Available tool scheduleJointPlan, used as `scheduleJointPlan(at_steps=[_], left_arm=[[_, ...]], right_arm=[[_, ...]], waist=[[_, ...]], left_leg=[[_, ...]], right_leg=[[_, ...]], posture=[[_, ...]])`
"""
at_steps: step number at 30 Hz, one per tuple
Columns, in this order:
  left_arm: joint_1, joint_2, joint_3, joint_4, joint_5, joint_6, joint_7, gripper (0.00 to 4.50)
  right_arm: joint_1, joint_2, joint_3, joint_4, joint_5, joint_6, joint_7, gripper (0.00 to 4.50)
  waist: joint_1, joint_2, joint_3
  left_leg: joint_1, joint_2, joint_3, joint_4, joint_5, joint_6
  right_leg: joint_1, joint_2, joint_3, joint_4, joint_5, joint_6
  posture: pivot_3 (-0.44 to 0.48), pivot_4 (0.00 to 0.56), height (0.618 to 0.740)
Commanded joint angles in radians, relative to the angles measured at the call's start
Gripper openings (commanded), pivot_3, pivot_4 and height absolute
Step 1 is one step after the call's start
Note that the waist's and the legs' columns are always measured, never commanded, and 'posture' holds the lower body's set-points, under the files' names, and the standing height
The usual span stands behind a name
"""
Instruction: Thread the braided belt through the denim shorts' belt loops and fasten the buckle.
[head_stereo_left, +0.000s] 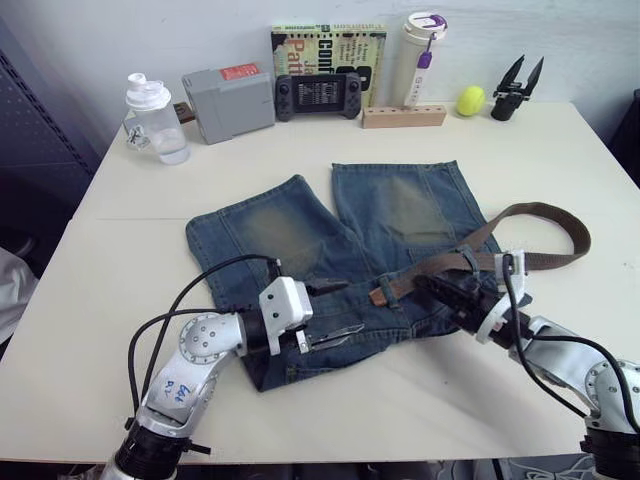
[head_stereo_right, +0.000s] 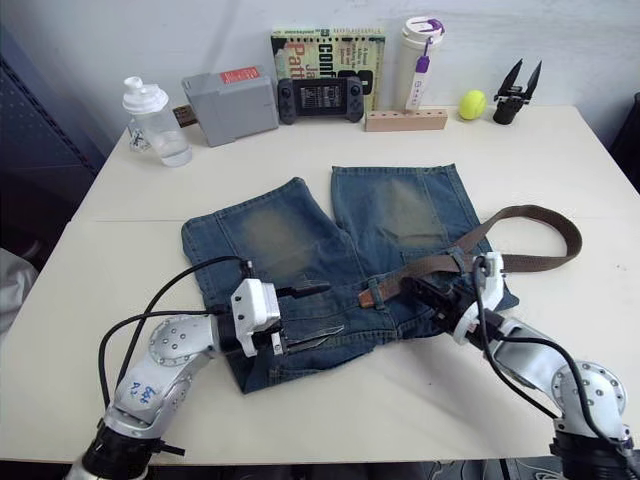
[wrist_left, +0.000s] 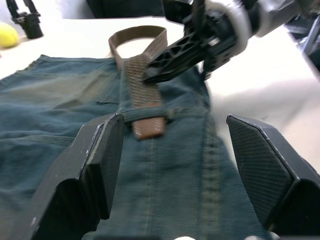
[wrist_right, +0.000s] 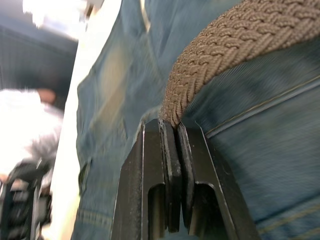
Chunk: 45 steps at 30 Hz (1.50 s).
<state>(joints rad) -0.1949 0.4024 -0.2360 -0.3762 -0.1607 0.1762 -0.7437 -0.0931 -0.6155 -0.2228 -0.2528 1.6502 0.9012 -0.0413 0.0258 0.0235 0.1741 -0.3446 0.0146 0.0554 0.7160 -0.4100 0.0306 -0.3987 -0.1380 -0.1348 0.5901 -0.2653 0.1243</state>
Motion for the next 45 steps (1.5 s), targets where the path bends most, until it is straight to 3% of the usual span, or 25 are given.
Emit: scheduleJointPlan(at_steps=[1, 9, 19, 22, 28, 30, 40, 42, 45], left_arm=[[-0.048, 0.02, -0.068, 0.079, 0.154, -0.182, 0.022, 3.59], [-0.138, 0.063, -0.155, 0.299, 0.454, -0.559, 0.146, 3.59], [-0.166, 0.04, -0.175, 0.387, 0.623, -0.713, 0.287, 3.59], [-0.165, 0.041, -0.175, 0.393, 0.631, -0.726, 0.295, 2.89], [-0.157, 0.056, -0.171, 0.39, 0.646, -0.745, 0.301, 0.59], [-0.157, 0.058, -0.17, 0.39, 0.654, -0.747, 0.305, 0.06], [-0.154, 0.069, -0.151, 0.355, 0.683, -0.742, 0.321, 0.06], [-0.155, 0.07, -0.15, 0.353, 0.687, -0.742, 0.322, 0.0], [-0.157, 0.071, -0.15, 0.348, 0.684, -0.737, 0.32, 0.0]], right_arm=[[-0.011, 0.026, 0.046, -0.039, 0.007, 0.028, -0.012, 0.0], [-0.005, 0.066, 0.055, -0.028, 0.02, 0.022, -0.046, 0.0], [0.012, 0.082, 0.039, -0.049, 0.044, 0.007, -0.068, 0.0], [0.014, 0.083, 0.038, -0.054, 0.047, 0.004, -0.073, 0.0], [0.021, 0.083, 0.034, -0.062, 0.048, -0.002, -0.076, 0.0], [0.021, 0.083, 0.034, -0.065, 0.047, -0.004, -0.078, 0.0], [0.015, 0.085, -0.022, -0.093, 0.102, -0.074, -0.15, 0.0], [0.015, 0.072, -0.062, -0.096, 0.137, -0.106, -0.193, 0.79], [0.031, -0.028, -0.113, -0.134, 0.144, -0.059, -0.131, 1.97]], waist=[[0.0, 0.0, 0.0], [0.0, 0.0, 0.0], [0.0, 0.0, 0.0], [-0.001, 0.0, 0.0], [0.0, 0.0, 0.0], [-0.001, 0.0, 0.0], [0.0, 0.0, 0.0], [0.0, 0.0, 0.0], [0.001, 0.003, 0.002]], left_leg=[[0.0, 0.0, 0.0, 0.0, 0.0, 0.0], [0.0, 0.001, 0.001, -0.001, 0.0, 0.0], [0.0, 0.001, 0.0, -0.001, 0.0, 0.0], [0.0, 0.001, 0.001, -0.001, 0.0, 0.0], [0.0, 0.001, 0.001, -0.001, 0.0, 0.0], [0.0, 0.001, 0.001, -0.001, 0.0, 0.0], [0.0, 0.001, 0.0, -0.001, 0.0, 0.0], [0.0, 0.001, 0.0, -0.001, 0.0, 0.0], [0.0, 0.0, 0.0, -0.001, 0.0, 0.001]], right_leg=[[0.0, 0.0, 0.0, 0.0, 0.0, 0.0], [0.0, 0.0, 0.0, 0.0, 0.0, 0.0], [0.0, -0.002, -0.001, 0.0, 0.0, 0.001], [0.0, -0.002, -0.001, 0.0, 0.0, 0.001], [0.0, -0.002, -0.001, 0.0, 0.0, 0.001], [0.0, -0.002, -0.001, 0.0, 0.0, 0.001], [0.0, -0.004, -0.002, 0.0, 0.0, 0.001], [0.0, -0.004, -0.002, 0.0, 0.0, 0.001], [0.0, -0.005, -0.002, 0.0, 0.001, 0.001]], posture=[[0.0, 0.15, 0.726], [0.0, 0.15, 0.726], [0.0, 0.15, 0.726], [0.0, 0.15, 0.726], [0.0, 0.15, 0.726], [0.0, 0.15, 0.726], [0.0, 0.15, 0.726], [0.0, 0.15, 0.726], [0.0, 0.15, 0.726]])
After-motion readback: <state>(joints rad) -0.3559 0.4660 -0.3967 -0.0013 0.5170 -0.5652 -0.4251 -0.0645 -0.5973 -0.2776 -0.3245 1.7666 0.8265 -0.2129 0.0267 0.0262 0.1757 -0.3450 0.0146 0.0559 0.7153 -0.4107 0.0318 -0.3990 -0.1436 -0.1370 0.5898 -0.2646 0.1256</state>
